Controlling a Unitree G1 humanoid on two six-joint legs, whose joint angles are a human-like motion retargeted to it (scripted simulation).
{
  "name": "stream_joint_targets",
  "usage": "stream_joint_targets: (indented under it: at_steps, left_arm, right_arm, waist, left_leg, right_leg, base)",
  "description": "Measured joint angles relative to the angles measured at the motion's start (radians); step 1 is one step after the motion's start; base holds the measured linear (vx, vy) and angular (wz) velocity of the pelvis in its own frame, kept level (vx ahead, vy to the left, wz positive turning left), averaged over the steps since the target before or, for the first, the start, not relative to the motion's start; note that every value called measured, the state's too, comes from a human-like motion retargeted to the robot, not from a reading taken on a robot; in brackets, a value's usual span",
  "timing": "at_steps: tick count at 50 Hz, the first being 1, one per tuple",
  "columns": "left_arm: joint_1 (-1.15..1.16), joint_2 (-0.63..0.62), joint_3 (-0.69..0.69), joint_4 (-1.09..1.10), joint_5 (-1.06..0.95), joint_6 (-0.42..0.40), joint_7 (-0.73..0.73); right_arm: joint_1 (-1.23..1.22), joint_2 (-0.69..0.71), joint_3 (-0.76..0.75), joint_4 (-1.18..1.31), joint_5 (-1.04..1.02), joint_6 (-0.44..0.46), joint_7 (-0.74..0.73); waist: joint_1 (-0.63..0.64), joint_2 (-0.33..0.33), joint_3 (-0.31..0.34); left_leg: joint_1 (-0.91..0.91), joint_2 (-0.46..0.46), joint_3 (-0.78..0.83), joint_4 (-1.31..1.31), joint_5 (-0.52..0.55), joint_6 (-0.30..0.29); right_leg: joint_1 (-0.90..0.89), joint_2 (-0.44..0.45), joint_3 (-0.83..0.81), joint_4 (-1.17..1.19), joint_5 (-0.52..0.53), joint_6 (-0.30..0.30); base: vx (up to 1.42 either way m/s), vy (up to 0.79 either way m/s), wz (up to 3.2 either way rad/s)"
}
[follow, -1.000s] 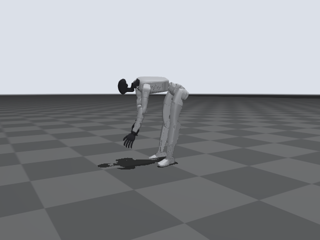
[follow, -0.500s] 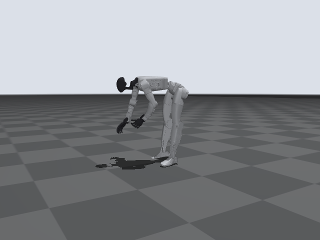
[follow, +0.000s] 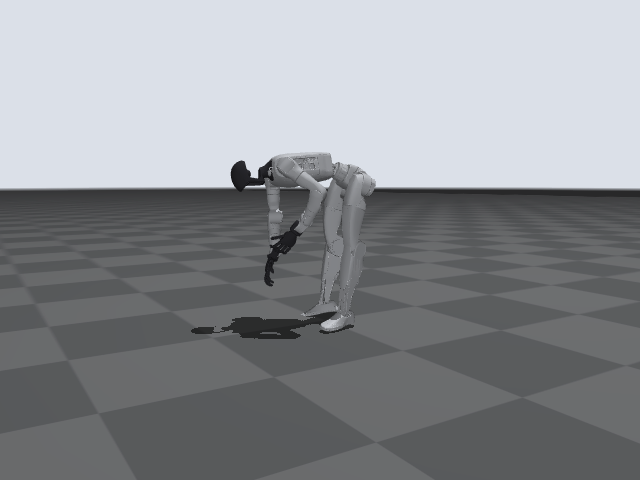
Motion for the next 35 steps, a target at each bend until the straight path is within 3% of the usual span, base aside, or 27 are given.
stream_joint_targets:
  at_steps: [5, 10, 14, 18, 23, 28, 35]
  left_arm:
    - [0.045, -0.011, 0.049, -0.017, 0.069, 0.026, 0.034]
    - [0.062, -0.010, 0.045, -0.036, 0.065, -0.008, 0.085]
    - [0.023, 0.100, 0.000, -0.033, 0.047, -0.054, 0.091]
    - [0.009, 0.023, 0.008, -0.060, 0.015, -0.037, 0.064]
    - [-0.023, 0.058, 0.011, -0.069, 0.030, -0.045, 0.045]
    - [-0.029, 0.002, 0.030, -0.002, -0.022, -0.059, 0.063]
    - [0.085, -0.040, 0.162, 0.047, -0.044, -0.001, 0.092]
  right_arm:
    - [0.102, -0.178, -0.047, -0.223, -0.026, -0.007, -0.147]
    - [0.040, -0.327, -0.084, -0.107, 0.000, 0.056, -0.213]
    - [-0.164, -0.272, -0.076, 0.218, 0.161, 0.064, -0.102]
    - [-0.339, -0.322, -0.073, 0.352, 0.258, 0.081, -0.008]
    - [-0.457, -0.176, -0.090, 0.396, 0.351, 0.026, 0.103]
    - [-0.353, 0.024, -0.044, 0.319, 0.344, -0.009, 0.073]
    - [0.004, 0.241, -0.059, 0.073, 0.011, 0.063, -0.082]
  waist:
    - [-0.060, -0.006, 0.000]
    - [-0.091, -0.008, 0.000]
    - [-0.105, -0.067, 0.000]
    - [-0.048, -0.006, 0.000]
    - [-0.017, -0.021, 0.000]
    - [0.017, -0.031, 0.000]
    - [0.024, -0.033, 0.000]
  left_leg:
    - [0.021, -0.002, -0.014, 0.000, -0.012, 0.000]
    - [0.027, -0.009, -0.027, 0.000, -0.020, 0.000]
    - [0.005, -0.014, -0.034, 0.000, -0.021, 0.000]
    - [-0.023, -0.025, -0.041, 0.000, -0.008, 0.001]
    - [-0.071, -0.032, -0.043, 0.000, -0.003, 0.001]
    - [-0.076, -0.031, -0.029, 0.000, 0.001, 0.000]
    - [0.024, -0.024, -0.047, 0.000, -0.026, 0.000]
  right_leg:
    - [0.029, 0.000, -0.018, 0.000, -0.006, 0.000]
    - [0.043, -0.005, -0.031, 0.000, -0.006, 0.000]
    - [0.023, -0.021, -0.015, 0.000, -0.007, 0.000]
    - [-0.003, -0.034, -0.018, 0.000, -0.002, 0.000]
    - [-0.051, -0.049, -0.011, 0.000, 0.007, 0.000]
    - [-0.059, -0.035, -0.029, 0.000, 0.023, 0.000]
    - [0.046, -0.035, -0.034, 0.001, 0.011, 0.000]
  base:
    - [0.00, 0.03, -0.03]
    - [-0.01, 0.09, -0.06]
    - [0.02, 0.10, -0.01]
    - [-0.01, 0.02, 0.35]
    - [0.01, 0.04, 0.11]
    - [-0.06, 0.00, -0.13]
    - [0.08, 0.02, -0.15]
